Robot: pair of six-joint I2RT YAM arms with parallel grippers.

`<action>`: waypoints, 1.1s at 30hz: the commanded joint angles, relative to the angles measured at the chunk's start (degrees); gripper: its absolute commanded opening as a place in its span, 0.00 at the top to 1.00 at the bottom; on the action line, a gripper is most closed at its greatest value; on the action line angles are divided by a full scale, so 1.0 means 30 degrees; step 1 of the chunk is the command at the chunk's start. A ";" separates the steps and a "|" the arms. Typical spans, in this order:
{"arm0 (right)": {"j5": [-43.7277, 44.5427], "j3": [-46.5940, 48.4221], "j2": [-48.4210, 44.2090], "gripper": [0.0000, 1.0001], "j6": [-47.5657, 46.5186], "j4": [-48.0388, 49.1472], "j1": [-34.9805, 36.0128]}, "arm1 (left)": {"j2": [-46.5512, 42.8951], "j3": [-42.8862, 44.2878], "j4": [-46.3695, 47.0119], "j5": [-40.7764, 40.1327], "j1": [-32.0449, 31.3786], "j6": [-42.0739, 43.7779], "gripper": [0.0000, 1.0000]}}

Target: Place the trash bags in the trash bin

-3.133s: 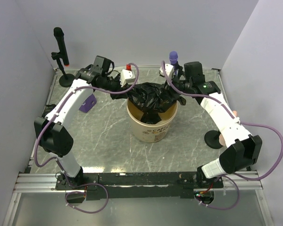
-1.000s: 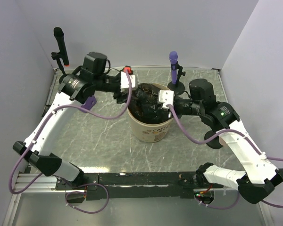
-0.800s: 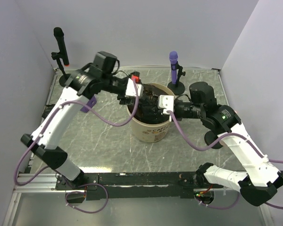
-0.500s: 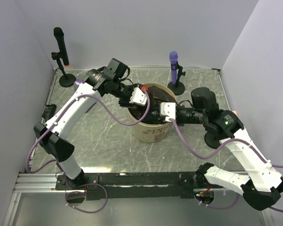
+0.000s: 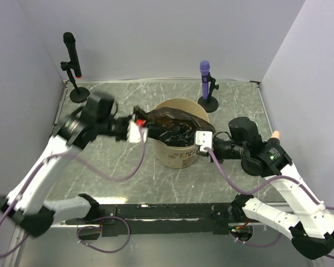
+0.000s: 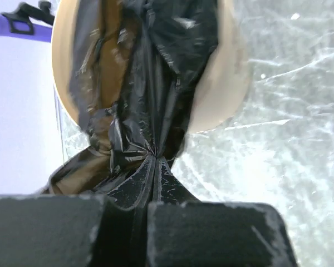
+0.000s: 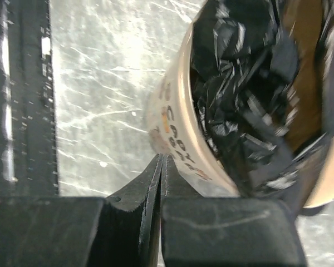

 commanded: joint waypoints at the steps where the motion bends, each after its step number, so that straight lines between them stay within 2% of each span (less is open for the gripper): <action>1: -0.0289 0.0001 -0.0048 0.99 0.2161 0.0525 -0.0065 | -0.4006 -0.4860 0.3774 0.0328 -0.0322 -0.1639 1.00; 5: -0.0403 0.2368 0.0155 1.00 0.3567 0.0732 -0.1292 | -0.6356 -0.7068 0.5187 -0.1050 -0.0968 -0.1840 0.99; 7: -0.0812 0.4068 0.0826 0.96 0.4736 0.1081 -0.2402 | -0.6534 -0.7332 0.5275 -0.1343 -0.0998 -0.2862 1.00; 8: -0.0989 0.4917 0.1381 0.88 0.5641 0.1402 -0.3047 | -0.6564 -0.7536 0.5421 -0.1432 -0.0998 -0.3303 0.99; 10: -0.1601 0.6500 0.2815 0.54 0.7693 0.2106 -0.4278 | -0.6768 -0.8121 0.6296 -0.1345 -0.1027 -0.4386 0.99; 11: -0.2273 0.7406 0.3750 0.43 0.8223 0.2080 -0.4719 | -0.6914 -0.8443 0.6910 -0.1403 -0.1028 -0.4913 0.99; 12: -0.3178 0.8286 0.4659 0.40 0.8403 0.1789 -0.4927 | -0.7061 -0.8707 0.7787 -0.1548 -0.1144 -0.5412 0.99; 17: -0.6318 1.1688 0.8704 0.30 0.8727 0.1173 -0.5104 | -0.7617 -1.0230 1.0545 -0.2866 -0.1291 -0.6266 0.99; 23: -0.8107 1.2514 1.2048 0.24 0.9339 0.0935 -0.5163 | -0.9695 -1.2544 1.3652 -0.4770 -0.1350 -0.5888 0.99; 26: -0.9014 1.2396 1.2985 0.17 0.9607 0.1084 -0.5134 | -1.0634 -1.3220 1.3744 -0.5269 -0.1379 -0.5008 0.99; 28: -0.9485 1.2600 1.3659 0.01 0.9227 0.0530 -0.4988 | -1.0811 -1.3280 1.3393 -0.5446 -0.1408 -0.4860 0.99; 33: -0.8260 1.1608 1.4306 0.01 0.8085 0.0292 -0.4022 | -1.0929 -1.3075 1.3011 -0.5504 -0.1408 -0.5503 0.99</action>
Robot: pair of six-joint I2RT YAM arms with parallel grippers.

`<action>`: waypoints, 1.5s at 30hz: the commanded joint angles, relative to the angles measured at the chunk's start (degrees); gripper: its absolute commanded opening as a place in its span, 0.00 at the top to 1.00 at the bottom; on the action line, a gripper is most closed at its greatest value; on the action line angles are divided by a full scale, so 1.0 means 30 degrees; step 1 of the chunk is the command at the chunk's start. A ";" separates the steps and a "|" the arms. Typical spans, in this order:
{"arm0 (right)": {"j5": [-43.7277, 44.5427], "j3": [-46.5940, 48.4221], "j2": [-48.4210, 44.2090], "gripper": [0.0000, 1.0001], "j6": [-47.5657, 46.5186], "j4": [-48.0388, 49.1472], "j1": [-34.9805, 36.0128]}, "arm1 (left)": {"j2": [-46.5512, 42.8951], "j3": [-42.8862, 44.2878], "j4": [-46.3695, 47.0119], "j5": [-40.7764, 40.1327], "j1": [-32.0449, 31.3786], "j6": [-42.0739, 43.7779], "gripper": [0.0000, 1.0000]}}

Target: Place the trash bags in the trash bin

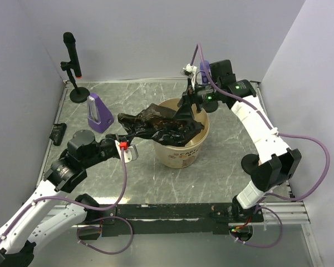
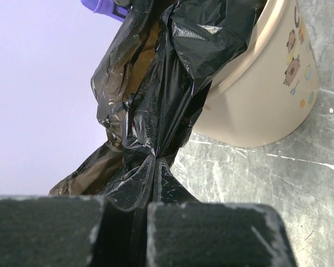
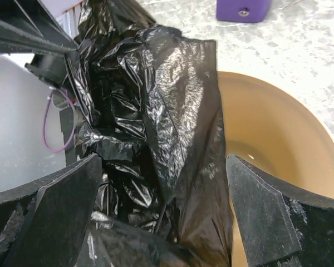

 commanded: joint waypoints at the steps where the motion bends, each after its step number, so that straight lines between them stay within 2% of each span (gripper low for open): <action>1: 0.0252 -0.0801 0.0165 0.03 -0.1271 -0.0152 0.1107 | -0.0175 0.0170 0.0559 -0.0601 -0.0082 -0.0375 0.99; 5: 0.1659 -0.1886 0.0487 0.20 -0.1365 0.0692 0.1696 | -0.0497 0.0141 0.0266 -0.0631 -0.0053 -0.0756 0.99; 6: 0.1923 -0.2004 0.0604 0.28 -0.1131 0.1045 0.1696 | -0.0527 0.0141 0.0179 -0.0602 -0.0082 -0.0815 0.99; 9: 0.2920 -0.1277 0.0956 0.68 -0.0953 0.1546 0.1580 | -0.0469 0.0374 -0.0464 -0.0632 -0.0053 -0.0961 0.99; 10: 0.3270 -0.1099 0.0870 0.85 -0.0807 0.1779 0.1492 | -0.0469 0.0433 -0.0815 -0.0573 -0.0053 -0.1078 0.99; 11: 0.3766 -0.1126 0.0608 0.96 -0.0632 0.2100 0.1462 | -0.0469 0.0550 -0.1079 -0.0428 -0.0053 -0.1224 0.99; 12: 0.4061 -0.1068 0.0315 1.00 -0.0630 0.2277 0.1433 | -0.0498 0.0609 -0.1401 -0.0368 -0.0053 -0.1458 0.99; 16: 0.5087 -0.1592 -0.1846 1.00 -0.0835 0.3154 0.1520 | -0.0412 0.1134 -0.2601 -0.0134 -0.0082 -0.2337 0.98; 17: 0.5496 -0.2407 -0.2842 1.00 -0.0806 0.3999 0.1666 | -0.0236 0.1485 -0.3011 -0.0133 -0.0082 -0.2629 0.91; 18: 0.5993 -0.3372 -0.3838 1.00 -0.0835 0.5139 0.1783 | 0.0055 0.1895 -0.3566 -0.0017 -0.0082 -0.3154 0.78; 19: 0.6839 -0.4484 -0.4979 1.00 -0.1096 0.6368 0.2132 | 0.0435 0.2624 -0.4210 0.0042 -0.0082 -0.3478 0.61; 20: 0.7776 -0.5539 -0.6006 1.00 -0.1505 0.7193 0.2513 | 0.0845 0.3472 -0.5058 0.0217 -0.0053 -0.3974 0.49; 21: 0.8771 -0.6362 -0.6770 1.00 -0.1886 0.7752 0.3010 | 0.1545 0.4612 -0.5704 0.0450 -0.0053 -0.4530 0.41; 24: 1.0157 -0.8124 -0.8414 1.00 -0.2650 0.8255 0.3775 | 0.3187 0.8127 -0.7114 0.1300 -0.0024 -0.6869 0.29; 27: 1.0946 -0.9121 -0.9294 1.00 -0.3177 0.8460 0.4127 | 0.4770 1.0768 -0.7352 0.1915 0.0180 -0.9888 0.25; 30: 1.1182 -1.0525 -1.0494 1.00 -0.4580 0.9365 0.4362 | 0.5477 1.1303 -0.5660 0.1802 0.0881 -1.2291 0.22; 33: 1.1768 -1.1847 -1.1404 1.00 -0.5258 1.0480 0.4538 | 0.6062 1.1098 -0.4075 0.2035 0.1878 -1.2476 0.21; 35: 1.1770 -1.1762 -1.1553 1.00 -0.5638 1.0075 0.4597 | 0.6560 1.1011 -0.3342 0.1743 0.2521 -1.2592 0.21; 38: 1.2062 -1.1848 -1.1961 1.00 -0.5698 1.0042 0.4655 | 0.7584 1.0806 -0.2927 0.2794 0.3811 -1.2302 0.20; 43: 1.2180 -1.2054 -1.2285 1.00 -0.6049 1.0072 0.4714 | 0.8787 0.8846 -0.0446 0.3380 0.4224 -1.1800 0.20; 45: 1.2325 -1.2083 -1.2373 1.00 -0.6138 1.0043 0.4743 | 0.9430 0.8695 0.0235 0.4723 0.4253 -1.1743 0.22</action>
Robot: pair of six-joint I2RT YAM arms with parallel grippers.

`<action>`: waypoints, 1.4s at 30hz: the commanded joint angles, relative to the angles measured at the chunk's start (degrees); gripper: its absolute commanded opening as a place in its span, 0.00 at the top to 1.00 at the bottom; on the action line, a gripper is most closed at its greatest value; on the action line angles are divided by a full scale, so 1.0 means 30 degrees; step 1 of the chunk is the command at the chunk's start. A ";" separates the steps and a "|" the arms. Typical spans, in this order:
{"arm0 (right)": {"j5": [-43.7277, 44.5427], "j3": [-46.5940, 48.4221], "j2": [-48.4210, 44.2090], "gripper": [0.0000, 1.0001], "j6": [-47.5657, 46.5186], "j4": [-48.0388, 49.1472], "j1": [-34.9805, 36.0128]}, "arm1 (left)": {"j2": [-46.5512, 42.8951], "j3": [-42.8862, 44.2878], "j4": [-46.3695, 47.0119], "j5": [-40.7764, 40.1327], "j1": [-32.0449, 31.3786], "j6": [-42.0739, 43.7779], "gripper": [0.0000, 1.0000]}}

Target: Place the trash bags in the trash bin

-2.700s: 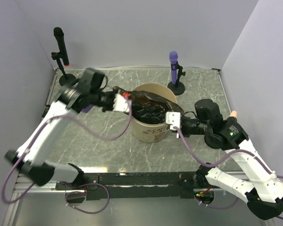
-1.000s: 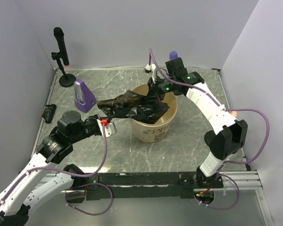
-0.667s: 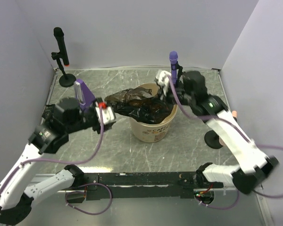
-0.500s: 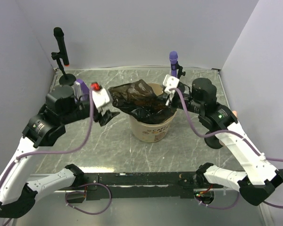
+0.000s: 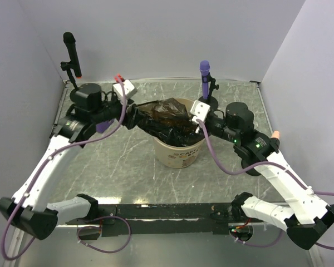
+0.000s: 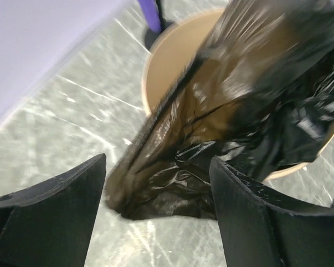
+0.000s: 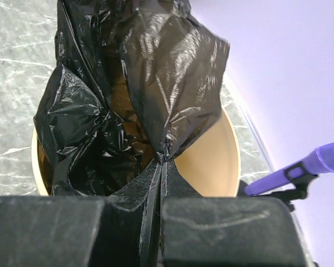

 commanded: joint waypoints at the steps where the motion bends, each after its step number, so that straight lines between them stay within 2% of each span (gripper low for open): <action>1: 0.0704 0.0047 -0.0629 1.00 -0.0608 0.0834 0.0197 | 0.0937 -0.0296 0.2393 0.2992 0.0108 -0.0188 0.23; 4: 0.1204 0.0193 -0.0629 1.00 -0.0871 0.0601 0.0226 | 0.2430 0.0524 0.1867 0.4930 0.0166 -0.0392 0.35; 9: 0.1995 0.0107 -0.1038 1.00 -0.1136 -0.0599 0.0197 | 0.3254 0.0499 0.3384 0.5783 0.0605 -0.2499 0.56; 13: 0.2349 -0.0333 -0.1477 0.99 -0.0610 -0.2179 0.0226 | 0.3342 0.0234 0.4588 0.6134 0.0782 -0.3675 0.88; 14: 0.1971 -0.0275 -0.1507 0.90 -0.0434 -0.2967 0.0226 | 0.3371 0.0205 0.4706 0.6281 0.0782 -0.4371 0.98; 17: 0.1146 0.0600 -0.1624 0.51 0.0908 -0.4934 0.0168 | 0.3459 0.0262 0.4591 0.6430 0.0753 -0.3157 0.99; 19: 0.0248 0.1829 -0.1567 0.31 0.2636 -0.5346 -0.1085 | 0.3284 0.0292 0.4472 0.6021 0.0753 -0.2244 0.99; 22: -0.3618 0.4462 -0.0575 0.09 0.3841 -0.6310 -0.3431 | 0.2845 0.0234 0.4443 0.5552 0.0695 -0.0254 0.99; 26: -0.6756 0.7805 0.2179 0.04 0.3613 -0.7224 -0.4576 | 0.2405 0.0526 0.3509 0.4996 0.0052 0.3609 0.99; 32: -1.0156 0.9302 0.4727 0.02 0.3052 -0.5993 -0.4783 | 0.1614 0.0554 0.3361 0.3442 -0.1559 0.7629 0.99; 36: -1.2064 0.9950 0.6516 0.02 0.3638 -0.5672 -0.4754 | 0.1147 0.0703 0.3533 0.2768 -0.2030 0.8627 0.99; 42: -1.2796 0.9539 0.7338 0.03 0.4109 -0.3854 -0.4725 | 0.0092 0.0001 0.5055 0.1480 -0.2265 0.8924 0.99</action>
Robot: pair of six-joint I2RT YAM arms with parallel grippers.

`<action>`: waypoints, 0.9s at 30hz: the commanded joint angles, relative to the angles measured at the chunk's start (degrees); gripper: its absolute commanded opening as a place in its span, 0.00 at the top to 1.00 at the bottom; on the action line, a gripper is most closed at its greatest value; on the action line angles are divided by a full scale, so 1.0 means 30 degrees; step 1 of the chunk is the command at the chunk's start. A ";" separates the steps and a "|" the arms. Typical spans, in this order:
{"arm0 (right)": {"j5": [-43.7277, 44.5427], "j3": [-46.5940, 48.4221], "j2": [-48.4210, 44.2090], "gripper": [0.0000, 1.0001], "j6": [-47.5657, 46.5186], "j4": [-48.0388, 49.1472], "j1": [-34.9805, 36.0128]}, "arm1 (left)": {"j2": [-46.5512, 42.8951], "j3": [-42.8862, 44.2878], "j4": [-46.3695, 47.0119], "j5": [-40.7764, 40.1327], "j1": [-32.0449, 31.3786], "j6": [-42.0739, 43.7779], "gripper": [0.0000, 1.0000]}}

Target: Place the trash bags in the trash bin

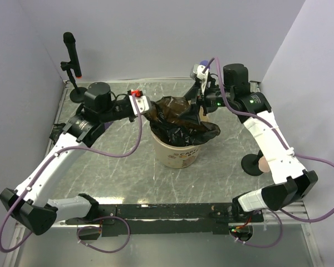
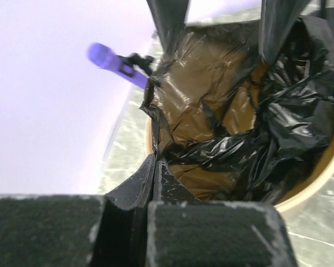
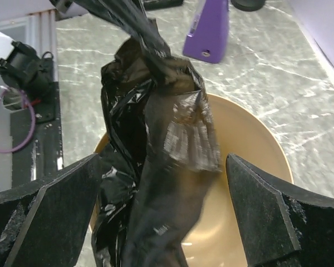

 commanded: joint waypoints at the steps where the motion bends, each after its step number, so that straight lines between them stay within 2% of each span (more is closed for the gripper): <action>1: -0.2233 0.0491 0.0024 0.05 0.0341 0.1771 -0.0127 | -0.1228 -0.0167 0.1939 -0.1363 -0.0094 0.0872 0.99; 5: -0.3581 0.1542 0.1370 0.32 -0.0590 -0.0446 -0.0186 | -0.1317 -0.0754 0.2263 -0.2592 -0.0123 0.0786 0.99; 10: -0.4403 0.1577 0.1843 0.56 -0.1417 -0.2448 -0.1413 | -0.1434 -0.1194 0.2410 -0.4293 -0.0036 0.0433 0.99; 12: -0.4492 0.1138 0.1755 0.73 -0.1444 -0.2331 -0.2087 | -0.1552 -0.1486 0.2878 -0.4791 0.0139 0.0170 0.99; 16: -0.4550 0.0521 0.1667 0.75 -0.1241 -0.1981 -0.2822 | -0.1523 -0.1810 0.4370 -0.6079 0.0550 -0.0854 0.99; 19: -0.4959 0.0375 0.1842 0.76 -0.0977 -0.2037 -0.2882 | -0.1085 -0.1460 0.4170 -0.6490 0.0785 -0.1236 0.99; 20: -0.5048 0.0316 0.1785 0.80 -0.0889 -0.2038 -0.2882 | -0.0938 -0.1372 0.4082 -0.6608 0.0785 -0.1382 0.99; 22: -0.4875 0.0053 0.1580 0.94 -0.0859 -0.1863 -0.2911 | -0.0732 -0.1283 0.4081 -0.6581 0.0785 -0.1618 0.99; 24: -0.4174 -0.0386 0.1287 0.97 -0.0421 -0.1191 -0.2940 | -0.0353 -0.1108 0.3818 -0.6289 0.0844 -0.1676 0.99; 25: -0.3590 -0.0475 0.1228 0.97 -0.0333 -0.1014 -0.2969 | -0.0264 -0.0991 0.3730 -0.6142 0.0844 -0.1764 0.99; 26: -0.3207 -0.0447 0.1227 0.92 -0.0245 -0.0984 -0.2998 | -0.0176 -0.0990 0.3874 -0.6025 0.0844 -0.1852 0.99; 27: -0.2971 -0.0417 0.1198 0.76 -0.0128 -0.0925 -0.3086 | -0.0262 -0.1135 0.4282 -0.5965 0.0815 -0.1969 0.99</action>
